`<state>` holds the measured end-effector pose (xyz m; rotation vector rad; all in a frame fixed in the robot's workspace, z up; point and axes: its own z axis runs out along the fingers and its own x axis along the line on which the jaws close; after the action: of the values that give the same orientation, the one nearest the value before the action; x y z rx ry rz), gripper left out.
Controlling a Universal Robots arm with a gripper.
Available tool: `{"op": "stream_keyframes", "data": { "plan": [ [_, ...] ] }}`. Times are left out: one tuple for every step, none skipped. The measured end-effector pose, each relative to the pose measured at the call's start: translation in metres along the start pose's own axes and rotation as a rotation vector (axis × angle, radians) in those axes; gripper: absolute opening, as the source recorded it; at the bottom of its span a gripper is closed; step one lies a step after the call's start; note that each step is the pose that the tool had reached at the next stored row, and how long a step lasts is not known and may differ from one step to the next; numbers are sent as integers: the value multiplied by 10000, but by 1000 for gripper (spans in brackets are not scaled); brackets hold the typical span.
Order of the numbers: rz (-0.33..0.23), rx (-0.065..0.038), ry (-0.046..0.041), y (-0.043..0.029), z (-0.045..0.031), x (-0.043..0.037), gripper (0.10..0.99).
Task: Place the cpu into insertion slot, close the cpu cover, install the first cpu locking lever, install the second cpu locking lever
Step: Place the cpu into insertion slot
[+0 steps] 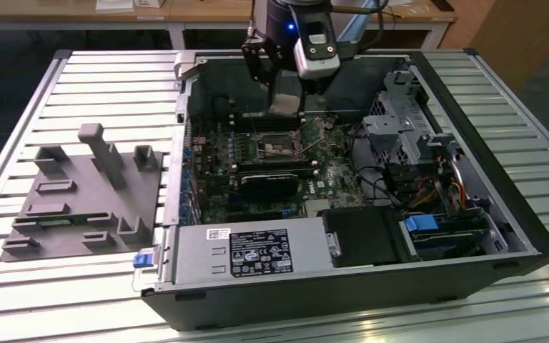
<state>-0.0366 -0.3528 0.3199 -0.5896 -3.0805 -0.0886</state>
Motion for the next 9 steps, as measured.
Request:
{"op": "stream_keyframes", "data": {
  "plan": [
    [197, -3, -10, 0, 6, 0, 537],
    [375, -5, -20, -1, 10, 0, 537],
    [556, -7, -30, -1, 15, 0, 537],
    [735, -11, -40, -1, 20, 0, 537],
    [914, -13, -50, -1, 24, 0, 537],
    [1094, -15, -60, -1, 28, 0, 537],
    [1273, -18, -69, -2, 32, 0, 537],
    [1470, -21, -80, -2, 36, -1, 537],
    [1648, -23, -90, -2, 40, -1, 537]
  ]
}}
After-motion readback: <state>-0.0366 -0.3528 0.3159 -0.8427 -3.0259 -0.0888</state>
